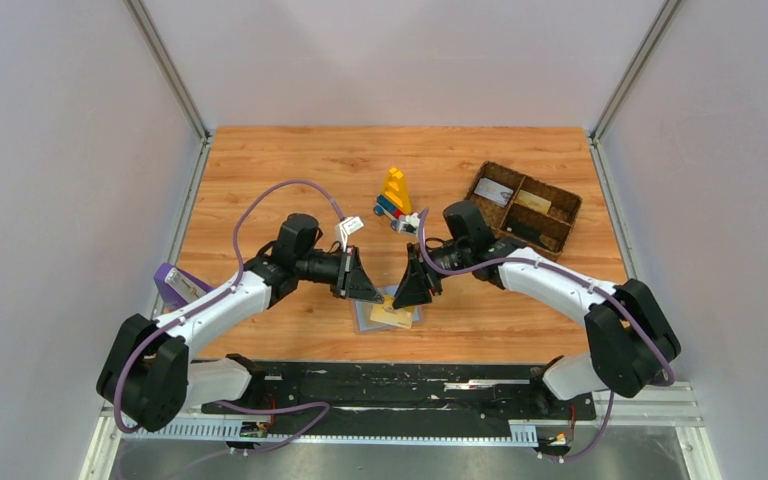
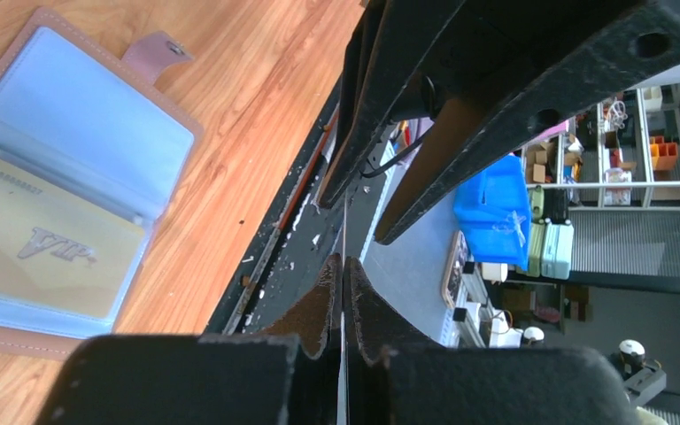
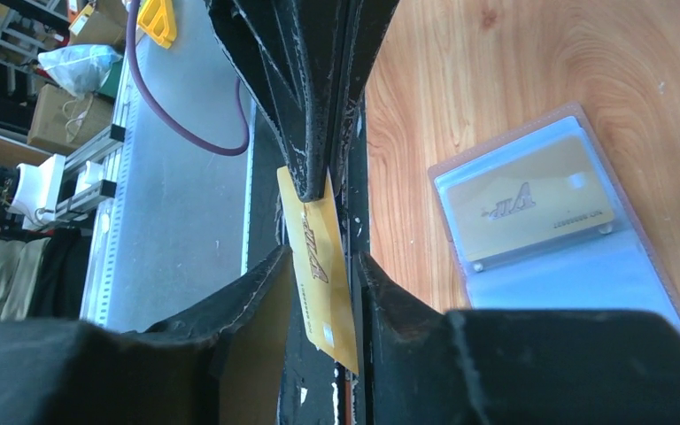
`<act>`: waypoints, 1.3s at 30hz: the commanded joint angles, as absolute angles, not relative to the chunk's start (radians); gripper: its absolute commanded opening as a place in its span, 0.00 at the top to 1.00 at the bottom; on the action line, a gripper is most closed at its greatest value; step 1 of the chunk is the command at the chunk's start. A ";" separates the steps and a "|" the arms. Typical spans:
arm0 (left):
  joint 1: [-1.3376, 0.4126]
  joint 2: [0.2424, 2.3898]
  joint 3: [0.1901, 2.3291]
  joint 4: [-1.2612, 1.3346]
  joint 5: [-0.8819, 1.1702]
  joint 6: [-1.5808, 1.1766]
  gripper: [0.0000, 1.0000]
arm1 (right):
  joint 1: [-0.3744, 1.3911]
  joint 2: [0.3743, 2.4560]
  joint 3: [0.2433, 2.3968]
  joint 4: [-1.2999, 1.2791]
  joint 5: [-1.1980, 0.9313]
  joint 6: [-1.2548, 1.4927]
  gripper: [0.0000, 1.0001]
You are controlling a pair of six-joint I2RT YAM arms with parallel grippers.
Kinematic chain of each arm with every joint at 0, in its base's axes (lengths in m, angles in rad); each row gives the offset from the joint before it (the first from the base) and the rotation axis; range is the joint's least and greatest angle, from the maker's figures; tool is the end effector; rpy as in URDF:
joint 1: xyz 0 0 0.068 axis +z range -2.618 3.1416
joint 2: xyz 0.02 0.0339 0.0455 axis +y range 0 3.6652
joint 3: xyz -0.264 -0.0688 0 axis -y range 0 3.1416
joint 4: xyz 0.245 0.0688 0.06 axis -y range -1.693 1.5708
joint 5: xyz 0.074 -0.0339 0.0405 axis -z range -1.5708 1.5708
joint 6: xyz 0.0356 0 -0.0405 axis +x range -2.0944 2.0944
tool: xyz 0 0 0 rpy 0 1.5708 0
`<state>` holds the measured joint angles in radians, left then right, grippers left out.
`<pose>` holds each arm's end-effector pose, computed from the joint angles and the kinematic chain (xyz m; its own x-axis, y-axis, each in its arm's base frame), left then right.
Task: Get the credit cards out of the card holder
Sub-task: Remove the credit card from the card holder, then place the credit card in the storage box.
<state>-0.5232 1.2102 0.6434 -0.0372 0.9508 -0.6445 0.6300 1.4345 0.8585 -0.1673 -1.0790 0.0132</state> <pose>0.1966 -0.1469 0.2258 -0.9163 0.1256 -0.3803 0.4004 0.3053 -0.8640 0.2151 0.1957 0.2305 -0.5574 -0.3987 -0.7283 -0.7953 0.0045 0.6062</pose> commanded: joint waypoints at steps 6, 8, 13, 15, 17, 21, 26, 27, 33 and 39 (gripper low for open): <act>-0.520 1.250 0.721 -0.007 1.002 -0.622 1.00 | 0.651 1.444 0.875 -0.151 -1.145 -0.014 0.87; -0.519 1.251 0.730 -0.016 0.996 -0.621 0.98 | 0.650 1.427 0.870 -0.140 -1.114 0.007 1.00; -0.516 1.221 0.748 -0.076 0.893 -0.604 0.49 | 0.640 1.384 0.828 0.017 -1.010 0.216 1.00; -0.507 1.207 0.738 -0.057 0.842 -0.633 0.40 | 0.639 1.355 0.804 0.095 -0.952 0.314 1.00; -0.493 1.194 0.721 -0.019 0.822 -0.674 0.37 | 0.640 1.321 0.780 0.156 -0.897 0.399 1.00; -0.468 1.157 0.669 0.106 0.800 -0.766 0.33 | 0.640 1.249 0.729 0.244 -0.740 0.541 1.00; -0.465 1.132 0.618 0.225 0.792 -0.839 0.30 | 0.640 1.167 0.638 0.388 -0.554 0.729 1.00; -0.465 1.131 0.608 0.262 0.800 -0.858 0.30 | 0.641 1.146 0.627 0.401 -0.512 0.761 1.00; -0.465 1.137 0.572 0.421 0.818 -0.938 0.29 | 0.686 1.037 0.533 0.513 -0.250 0.933 1.00; -0.467 1.185 0.542 0.621 0.842 -1.041 0.30 | 0.755 1.019 0.484 0.570 -0.095 1.025 1.00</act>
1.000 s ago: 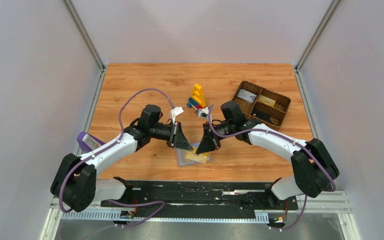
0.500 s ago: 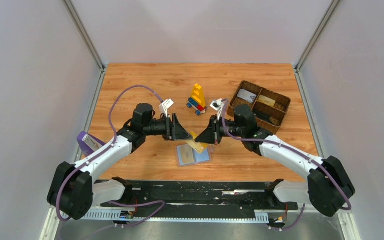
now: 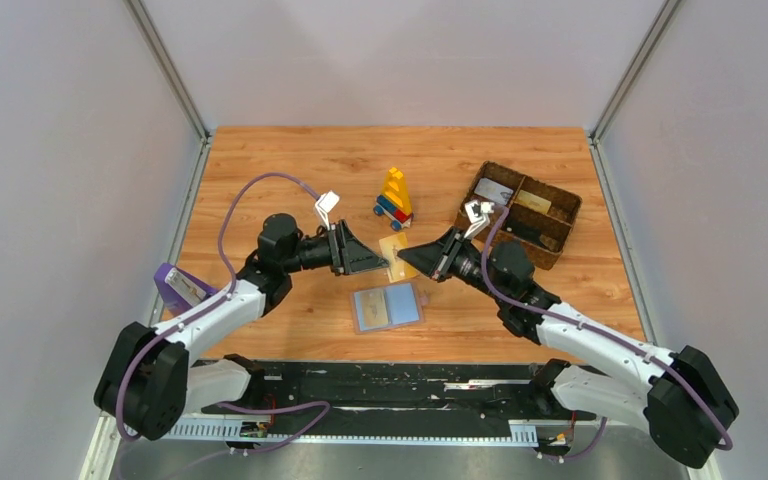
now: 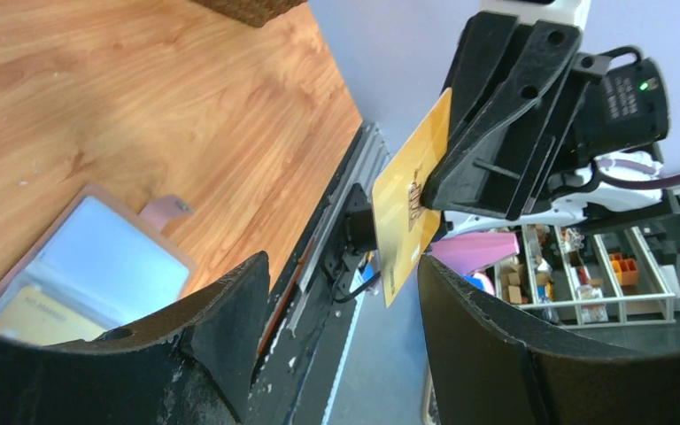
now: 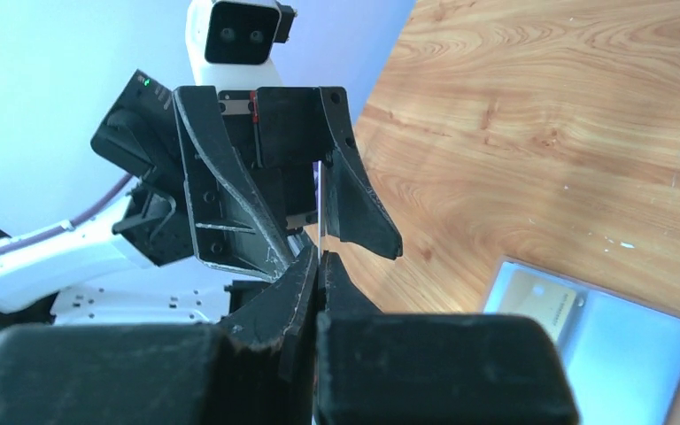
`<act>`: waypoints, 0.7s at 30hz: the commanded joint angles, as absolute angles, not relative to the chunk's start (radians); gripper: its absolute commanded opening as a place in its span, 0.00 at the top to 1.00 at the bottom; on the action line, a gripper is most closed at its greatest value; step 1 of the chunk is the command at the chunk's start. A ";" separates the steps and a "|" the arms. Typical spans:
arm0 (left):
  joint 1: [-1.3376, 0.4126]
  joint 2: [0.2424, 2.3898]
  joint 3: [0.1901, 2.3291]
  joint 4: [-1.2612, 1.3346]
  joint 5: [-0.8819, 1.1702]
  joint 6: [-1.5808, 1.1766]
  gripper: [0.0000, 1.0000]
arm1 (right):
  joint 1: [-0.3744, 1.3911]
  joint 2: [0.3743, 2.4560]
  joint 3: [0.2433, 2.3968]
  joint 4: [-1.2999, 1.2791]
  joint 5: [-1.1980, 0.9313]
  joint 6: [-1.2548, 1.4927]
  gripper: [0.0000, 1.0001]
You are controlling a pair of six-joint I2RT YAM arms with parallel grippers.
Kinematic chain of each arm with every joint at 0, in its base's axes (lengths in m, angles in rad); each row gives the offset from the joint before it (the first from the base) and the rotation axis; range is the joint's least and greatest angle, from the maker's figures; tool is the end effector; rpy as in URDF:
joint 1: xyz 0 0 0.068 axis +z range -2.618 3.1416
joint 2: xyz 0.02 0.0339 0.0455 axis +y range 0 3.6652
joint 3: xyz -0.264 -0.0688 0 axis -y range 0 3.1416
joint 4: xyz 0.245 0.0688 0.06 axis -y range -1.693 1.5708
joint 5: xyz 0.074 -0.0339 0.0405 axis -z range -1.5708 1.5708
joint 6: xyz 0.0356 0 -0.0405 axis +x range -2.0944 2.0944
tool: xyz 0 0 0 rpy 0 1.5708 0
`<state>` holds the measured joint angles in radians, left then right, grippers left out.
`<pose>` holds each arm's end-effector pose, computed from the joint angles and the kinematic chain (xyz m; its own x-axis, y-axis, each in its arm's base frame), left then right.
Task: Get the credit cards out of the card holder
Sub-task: Place the credit card in the storage box.
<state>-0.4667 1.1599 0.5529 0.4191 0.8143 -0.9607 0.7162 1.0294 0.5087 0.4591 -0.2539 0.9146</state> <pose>0.2087 -0.1341 0.2467 -0.8716 -0.1908 -0.4515 0.4058 0.2359 -0.8830 0.1711 0.1608 0.2632 -0.6817 0.4234 -0.5967 -0.4663 0.3771 0.8002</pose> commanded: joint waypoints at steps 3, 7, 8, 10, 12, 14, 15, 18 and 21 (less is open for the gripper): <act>-0.470 1.213 0.541 0.664 0.845 -1.061 0.31 | 0.783 1.025 0.460 0.628 -0.022 1.069 1.00; -0.480 1.242 0.540 0.713 0.848 -1.089 0.33 | 0.817 1.031 0.445 0.668 0.092 1.086 1.00; -0.486 1.247 0.541 0.722 0.849 -1.094 0.34 | 0.823 1.035 0.442 0.683 0.106 1.092 1.00; -0.490 1.262 0.537 0.756 0.854 -1.121 0.36 | 0.826 1.045 0.444 0.692 0.114 1.098 1.00; -0.492 1.282 0.529 0.809 0.860 -1.145 0.41 | 0.830 1.058 0.449 0.698 0.114 1.107 1.00; -0.492 1.294 0.524 0.848 0.869 -1.163 0.48 | 0.833 1.076 0.447 0.714 0.098 1.113 1.00; -0.492 1.306 0.522 0.863 0.879 -1.169 0.51 | 0.834 1.084 0.446 0.720 0.090 1.116 1.00; -0.491 1.329 0.518 0.910 0.885 -1.194 0.76 | 0.833 1.103 0.429 0.769 0.039 1.107 0.98; -0.491 1.344 0.509 0.941 0.890 -1.209 0.96 | 0.827 1.104 0.423 0.770 -0.032 1.063 0.88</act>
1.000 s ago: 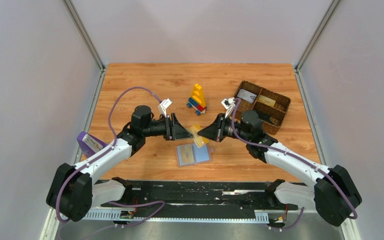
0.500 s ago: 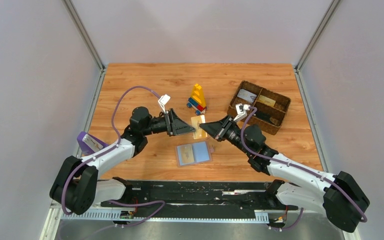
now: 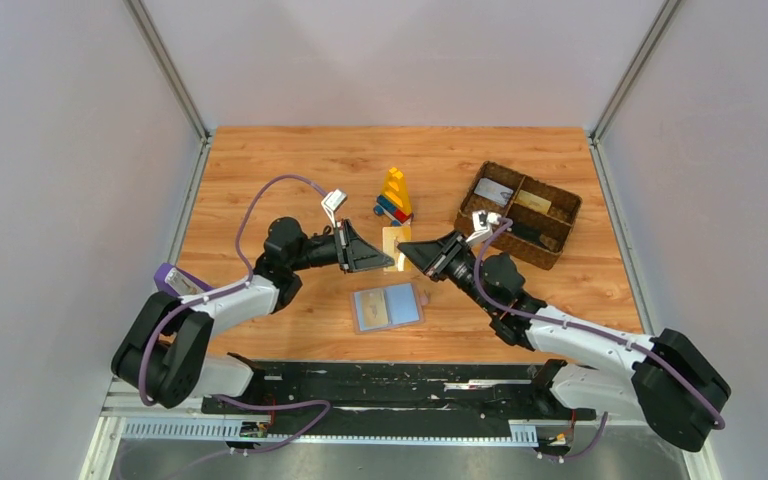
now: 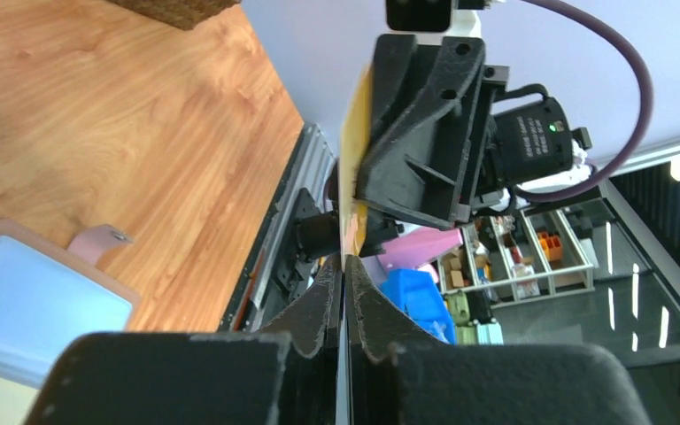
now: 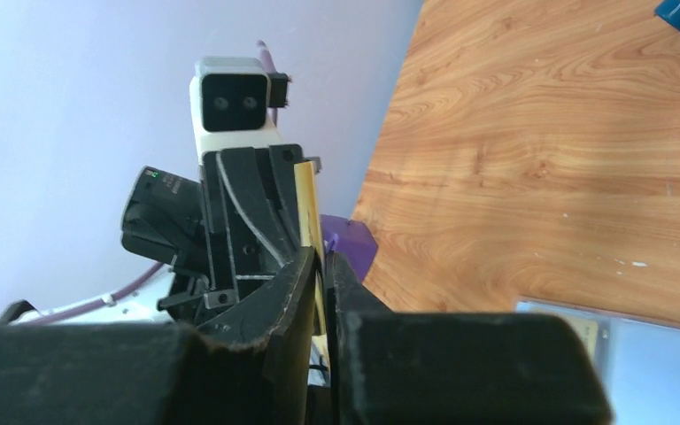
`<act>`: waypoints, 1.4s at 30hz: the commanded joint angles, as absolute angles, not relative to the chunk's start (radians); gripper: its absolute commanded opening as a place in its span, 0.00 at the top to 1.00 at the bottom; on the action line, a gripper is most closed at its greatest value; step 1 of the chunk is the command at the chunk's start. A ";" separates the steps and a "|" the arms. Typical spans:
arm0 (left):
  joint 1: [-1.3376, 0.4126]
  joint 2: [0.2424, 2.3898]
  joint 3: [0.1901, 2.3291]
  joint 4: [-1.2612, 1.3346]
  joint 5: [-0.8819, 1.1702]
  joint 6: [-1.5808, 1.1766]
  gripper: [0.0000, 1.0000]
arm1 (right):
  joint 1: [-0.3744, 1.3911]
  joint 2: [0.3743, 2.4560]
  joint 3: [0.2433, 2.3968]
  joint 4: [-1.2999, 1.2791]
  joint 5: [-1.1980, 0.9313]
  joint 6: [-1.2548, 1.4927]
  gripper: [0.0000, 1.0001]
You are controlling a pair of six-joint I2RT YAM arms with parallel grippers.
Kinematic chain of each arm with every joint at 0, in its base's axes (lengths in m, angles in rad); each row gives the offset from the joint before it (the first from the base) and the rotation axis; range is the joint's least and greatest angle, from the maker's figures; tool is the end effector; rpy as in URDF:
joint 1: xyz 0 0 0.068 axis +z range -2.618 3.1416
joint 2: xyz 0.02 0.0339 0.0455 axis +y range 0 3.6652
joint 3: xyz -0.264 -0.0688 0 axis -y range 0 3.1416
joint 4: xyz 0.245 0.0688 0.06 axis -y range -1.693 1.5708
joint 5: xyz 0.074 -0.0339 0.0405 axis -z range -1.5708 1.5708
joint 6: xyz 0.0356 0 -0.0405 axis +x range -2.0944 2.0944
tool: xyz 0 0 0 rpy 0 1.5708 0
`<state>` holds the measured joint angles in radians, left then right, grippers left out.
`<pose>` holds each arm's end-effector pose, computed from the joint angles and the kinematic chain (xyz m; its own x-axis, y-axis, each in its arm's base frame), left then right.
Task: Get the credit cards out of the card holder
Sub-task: Place the credit card in the storage box.
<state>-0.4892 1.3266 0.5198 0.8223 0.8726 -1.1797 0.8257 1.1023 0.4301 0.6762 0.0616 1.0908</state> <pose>0.2219 -0.1490 0.2358 -0.8991 -0.1946 -0.3921 0.3855 0.0724 -0.9199 0.1639 0.1745 0.2439 -0.6125 0.6418 -0.4616 -0.3219 0.3308 0.8871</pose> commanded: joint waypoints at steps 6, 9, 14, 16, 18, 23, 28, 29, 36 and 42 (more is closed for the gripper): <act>-0.489 1.356 0.492 0.972 0.909 -1.219 1.00 | 0.704 1.048 0.425 0.675 -0.276 1.005 0.65; -0.489 1.351 0.492 0.949 0.938 -1.208 1.00 | 0.624 1.008 0.454 0.567 -0.432 0.912 0.57; -0.489 1.323 0.514 0.789 0.996 -1.115 1.00 | 0.505 0.980 0.571 0.290 -0.654 0.688 0.52; -0.489 1.301 0.528 0.687 1.019 -1.053 1.00 | 0.458 0.989 0.626 0.196 -0.741 0.618 0.52; -0.489 1.276 0.553 0.552 1.038 -0.972 1.00 | 0.404 1.010 0.677 0.120 -0.829 0.566 0.52; -0.492 1.225 0.640 0.227 1.061 -0.773 1.00 | 0.321 1.092 0.788 0.015 -1.026 0.464 0.57; -0.516 1.223 0.673 0.185 1.098 -0.761 1.00 | 0.327 1.225 0.908 -0.119 -1.183 0.359 0.62; -0.520 1.226 0.679 0.157 1.101 -0.744 1.00 | 0.331 1.240 0.919 -0.122 -1.186 0.354 0.62; -0.541 1.231 0.717 0.087 1.110 -0.707 1.00 | 0.399 1.350 0.997 -0.192 -1.201 0.284 0.62; -0.543 1.235 0.722 0.064 1.115 -0.690 1.00 | 0.440 1.391 1.028 -0.218 -1.187 0.257 0.62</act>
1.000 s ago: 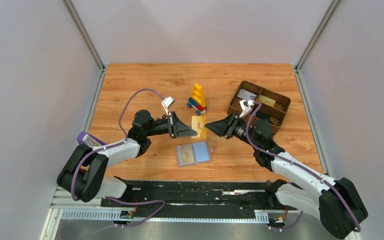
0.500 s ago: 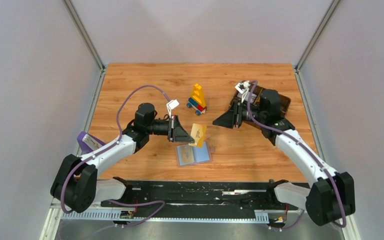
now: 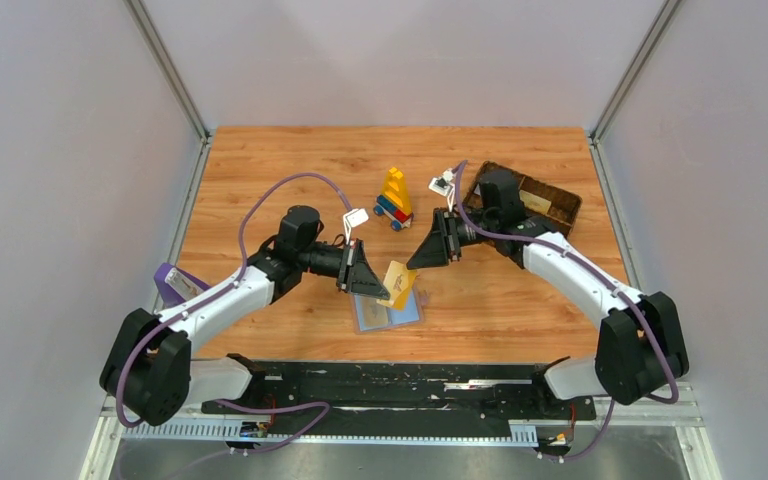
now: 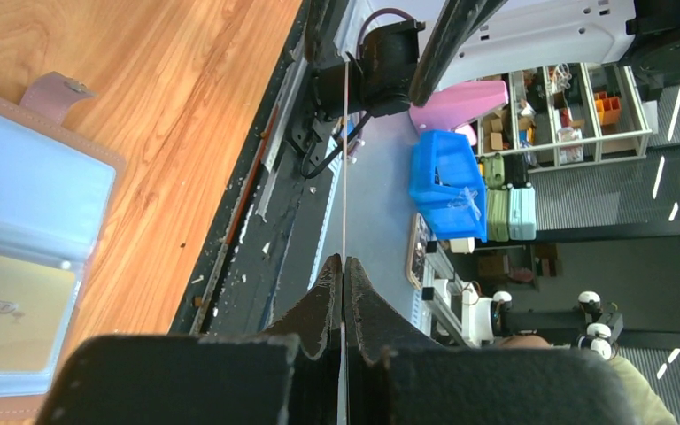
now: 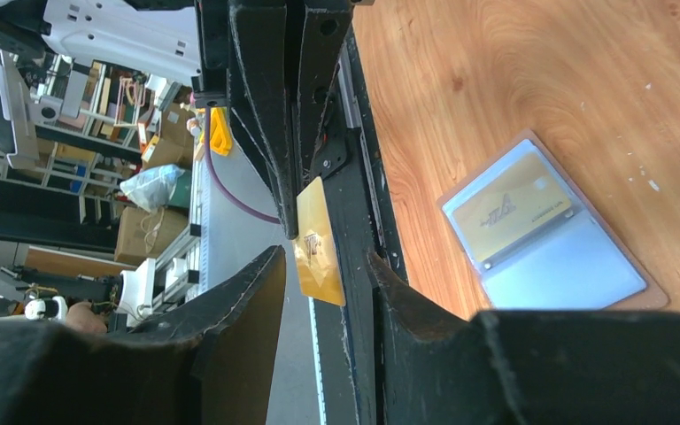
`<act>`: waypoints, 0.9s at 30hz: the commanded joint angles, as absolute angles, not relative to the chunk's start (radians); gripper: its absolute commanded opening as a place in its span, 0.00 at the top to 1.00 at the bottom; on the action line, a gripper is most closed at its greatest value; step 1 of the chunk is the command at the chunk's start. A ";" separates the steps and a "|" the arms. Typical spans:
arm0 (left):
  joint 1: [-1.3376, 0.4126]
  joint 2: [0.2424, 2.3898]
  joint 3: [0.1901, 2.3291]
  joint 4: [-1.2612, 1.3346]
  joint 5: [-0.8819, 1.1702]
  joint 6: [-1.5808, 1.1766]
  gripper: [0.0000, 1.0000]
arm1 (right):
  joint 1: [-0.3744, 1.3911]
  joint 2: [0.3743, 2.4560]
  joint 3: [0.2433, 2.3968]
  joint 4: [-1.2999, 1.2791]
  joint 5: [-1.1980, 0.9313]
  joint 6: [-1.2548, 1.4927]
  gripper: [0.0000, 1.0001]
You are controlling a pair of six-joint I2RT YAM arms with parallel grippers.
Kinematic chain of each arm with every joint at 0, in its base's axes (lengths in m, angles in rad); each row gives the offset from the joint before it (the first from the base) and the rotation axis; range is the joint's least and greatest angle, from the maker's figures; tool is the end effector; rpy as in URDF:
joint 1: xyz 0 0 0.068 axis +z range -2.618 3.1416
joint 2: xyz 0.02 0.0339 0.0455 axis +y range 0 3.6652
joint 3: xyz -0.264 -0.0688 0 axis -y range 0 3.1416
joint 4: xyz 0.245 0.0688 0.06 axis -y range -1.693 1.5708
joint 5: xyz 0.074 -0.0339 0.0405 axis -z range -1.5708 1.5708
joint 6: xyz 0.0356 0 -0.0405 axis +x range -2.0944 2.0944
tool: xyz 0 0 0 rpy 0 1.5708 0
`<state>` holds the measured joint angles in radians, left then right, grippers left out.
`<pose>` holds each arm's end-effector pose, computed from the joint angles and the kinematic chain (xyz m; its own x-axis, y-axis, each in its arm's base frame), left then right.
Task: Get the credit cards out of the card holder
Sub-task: Place the credit card in the storage box.
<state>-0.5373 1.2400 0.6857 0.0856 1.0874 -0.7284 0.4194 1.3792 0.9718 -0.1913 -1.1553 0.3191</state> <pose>0.2029 -0.1576 0.2443 -0.8997 0.1759 -0.3995 0.4256 0.1502 -0.8924 0.2529 0.1484 0.2809 -0.7569 -0.1988 -0.6226 -0.6500 0.1298 0.7487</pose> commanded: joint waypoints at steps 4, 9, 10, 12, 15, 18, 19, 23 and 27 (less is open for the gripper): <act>-0.545 1.238 0.718 0.069 1.116 -0.690 1.00 | 0.458 1.419 1.048 -0.261 -1.184 0.222 0.64; -0.548 1.239 0.718 0.070 1.117 -0.690 1.00 | 0.475 1.431 1.044 -0.286 -1.193 0.198 0.68; -0.548 1.239 0.718 0.070 1.117 -0.690 1.00 | 0.478 1.431 1.042 -0.290 -1.195 0.192 0.70; -0.548 1.239 0.717 0.069 1.116 -0.688 1.00 | 0.479 1.428 1.037 -0.294 -1.196 0.185 0.78; -0.548 1.241 0.717 0.069 1.114 -0.686 1.00 | 0.479 1.417 1.034 -0.293 -1.196 0.182 0.95; -0.547 1.246 0.722 0.055 1.098 -0.678 0.96 | 0.479 1.407 1.041 -0.292 -1.180 0.191 1.00; -0.547 1.248 0.726 0.027 1.091 -0.662 0.89 | 0.479 1.403 1.043 -0.291 -1.169 0.194 1.00; -0.546 1.246 0.754 -0.061 1.046 -0.615 0.52 | 0.471 1.385 1.046 -0.292 -1.104 0.220 1.00; -0.546 1.225 0.788 -0.163 0.980 -0.562 0.11 | 0.429 1.364 1.044 -0.292 -1.066 0.250 1.00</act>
